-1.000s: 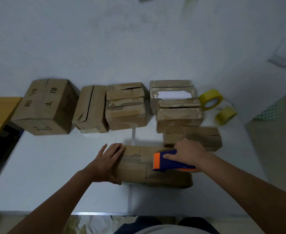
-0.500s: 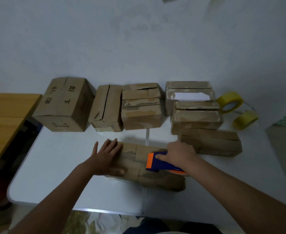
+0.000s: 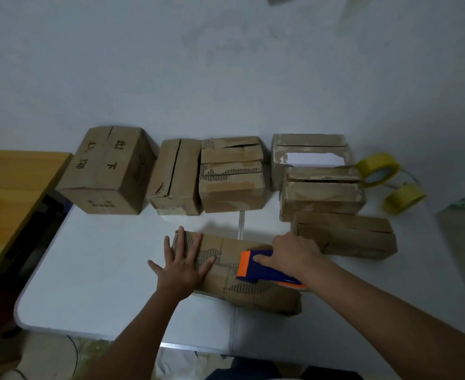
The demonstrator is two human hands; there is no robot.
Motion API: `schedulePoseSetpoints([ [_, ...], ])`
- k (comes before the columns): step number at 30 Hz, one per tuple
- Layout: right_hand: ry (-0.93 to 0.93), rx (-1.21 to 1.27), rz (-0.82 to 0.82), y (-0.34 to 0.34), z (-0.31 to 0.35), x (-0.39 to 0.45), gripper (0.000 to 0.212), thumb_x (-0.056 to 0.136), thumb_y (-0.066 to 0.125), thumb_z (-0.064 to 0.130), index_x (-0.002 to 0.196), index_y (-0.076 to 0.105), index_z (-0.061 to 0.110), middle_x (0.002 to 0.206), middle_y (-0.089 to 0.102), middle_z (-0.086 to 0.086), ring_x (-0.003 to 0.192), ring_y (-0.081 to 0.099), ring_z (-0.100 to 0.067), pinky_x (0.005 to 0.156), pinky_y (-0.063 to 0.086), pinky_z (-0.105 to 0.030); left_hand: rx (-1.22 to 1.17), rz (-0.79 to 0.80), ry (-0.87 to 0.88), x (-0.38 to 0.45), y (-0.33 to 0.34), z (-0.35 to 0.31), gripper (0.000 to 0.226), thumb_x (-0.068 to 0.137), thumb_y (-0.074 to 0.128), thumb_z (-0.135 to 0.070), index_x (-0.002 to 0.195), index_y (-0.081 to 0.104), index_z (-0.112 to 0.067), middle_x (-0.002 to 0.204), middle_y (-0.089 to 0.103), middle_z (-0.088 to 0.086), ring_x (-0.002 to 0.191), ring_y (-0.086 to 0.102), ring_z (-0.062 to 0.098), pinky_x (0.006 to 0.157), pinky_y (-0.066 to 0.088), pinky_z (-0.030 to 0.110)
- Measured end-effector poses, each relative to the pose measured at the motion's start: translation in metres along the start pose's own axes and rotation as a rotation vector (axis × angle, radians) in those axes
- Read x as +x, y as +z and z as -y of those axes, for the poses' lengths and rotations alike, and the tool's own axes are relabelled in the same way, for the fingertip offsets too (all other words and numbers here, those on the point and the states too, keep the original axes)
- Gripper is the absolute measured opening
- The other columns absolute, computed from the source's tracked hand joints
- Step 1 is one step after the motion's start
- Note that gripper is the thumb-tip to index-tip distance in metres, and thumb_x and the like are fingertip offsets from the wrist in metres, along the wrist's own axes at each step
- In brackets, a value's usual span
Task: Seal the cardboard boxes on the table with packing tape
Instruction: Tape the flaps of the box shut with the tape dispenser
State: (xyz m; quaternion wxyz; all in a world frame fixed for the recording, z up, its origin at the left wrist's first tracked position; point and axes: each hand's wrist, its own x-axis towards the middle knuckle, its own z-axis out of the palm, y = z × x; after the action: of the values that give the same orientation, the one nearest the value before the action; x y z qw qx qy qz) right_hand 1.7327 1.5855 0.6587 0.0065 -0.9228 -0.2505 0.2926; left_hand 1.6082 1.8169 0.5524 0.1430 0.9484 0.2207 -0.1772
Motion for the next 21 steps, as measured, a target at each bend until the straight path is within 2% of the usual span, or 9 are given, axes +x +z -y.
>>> schedulePoseSetpoints([
  [3, -0.016, 0.058, 0.007, 0.002, -0.009, -0.004, 0.054, 0.086, 0.044, 0.073, 0.083, 0.051, 0.019, 0.077, 0.051, 0.003, 0.079, 0.056, -0.018, 0.073, 0.046, -0.034, 0.007, 0.026, -0.012, 0.000, -0.001, -0.001, 0.081, 0.083, 0.019, -0.083, 0.143, -0.029, -0.054, 0.154, -0.042, -0.008, 0.146, -0.030, 0.030, 0.107, -0.001, 0.078],
  [7, -0.024, 0.078, 0.017, 0.001, -0.034, -0.015, 0.054, 0.085, 0.044, 0.074, 0.075, 0.048, 0.021, 0.077, 0.051, 0.003, 0.080, 0.057, -0.017, 0.076, 0.050, -0.035, 0.019, 0.038, -0.035, 0.000, -0.004, -0.003, 0.080, 0.082, 0.018, -0.084, 0.142, -0.028, -0.057, 0.154, -0.041, -0.010, 0.147, -0.028, 0.030, 0.107, -0.003, 0.078],
  [13, 0.000, 0.067, 0.015, 0.006, -0.079, -0.027, 0.053, 0.086, 0.042, 0.074, 0.066, 0.042, 0.025, 0.073, 0.048, 0.005, 0.073, 0.052, -0.015, 0.071, 0.046, -0.033, 0.054, 0.033, -0.028, 0.001, -0.003, -0.005, 0.081, 0.082, 0.017, -0.084, 0.142, -0.029, -0.055, 0.154, -0.042, -0.008, 0.147, -0.028, 0.031, 0.107, -0.006, 0.076],
  [17, -0.004, 0.101, -0.040, 0.022, -0.089, -0.023, 0.055, 0.084, 0.039, 0.077, 0.075, 0.052, 0.025, 0.076, 0.056, 0.006, 0.072, 0.058, -0.013, 0.069, 0.050, -0.031, 0.189, -0.036, -0.015, 0.000, -0.002, -0.009, 0.085, 0.076, -0.006, -0.086, 0.146, -0.031, -0.045, 0.153, -0.043, 0.002, 0.145, -0.030, 0.036, 0.110, -0.010, 0.071],
  [19, 0.014, 0.129, -0.052, 0.027, -0.093, -0.020, 0.060, 0.083, 0.040, 0.079, 0.085, 0.060, 0.022, 0.082, 0.061, 0.004, 0.075, 0.060, -0.013, 0.072, 0.052, -0.032, 0.243, -0.078, 0.017, -0.008, 0.003, -0.024, 0.090, 0.076, -0.015, -0.077, 0.155, -0.017, -0.034, 0.158, -0.033, 0.010, 0.145, -0.029, 0.037, 0.112, -0.008, 0.070],
  [21, 0.015, 0.132, -0.054, 0.029, -0.095, -0.018, 0.064, 0.081, 0.039, 0.081, 0.088, 0.063, 0.022, 0.084, 0.062, 0.004, 0.077, 0.061, -0.014, 0.075, 0.053, -0.034, 0.206, -0.078, 0.125, -0.018, 0.014, -0.053, 0.087, 0.084, -0.013, -0.069, 0.158, 0.004, -0.026, 0.162, -0.018, 0.013, 0.149, -0.017, 0.039, 0.112, 0.004, 0.074],
])
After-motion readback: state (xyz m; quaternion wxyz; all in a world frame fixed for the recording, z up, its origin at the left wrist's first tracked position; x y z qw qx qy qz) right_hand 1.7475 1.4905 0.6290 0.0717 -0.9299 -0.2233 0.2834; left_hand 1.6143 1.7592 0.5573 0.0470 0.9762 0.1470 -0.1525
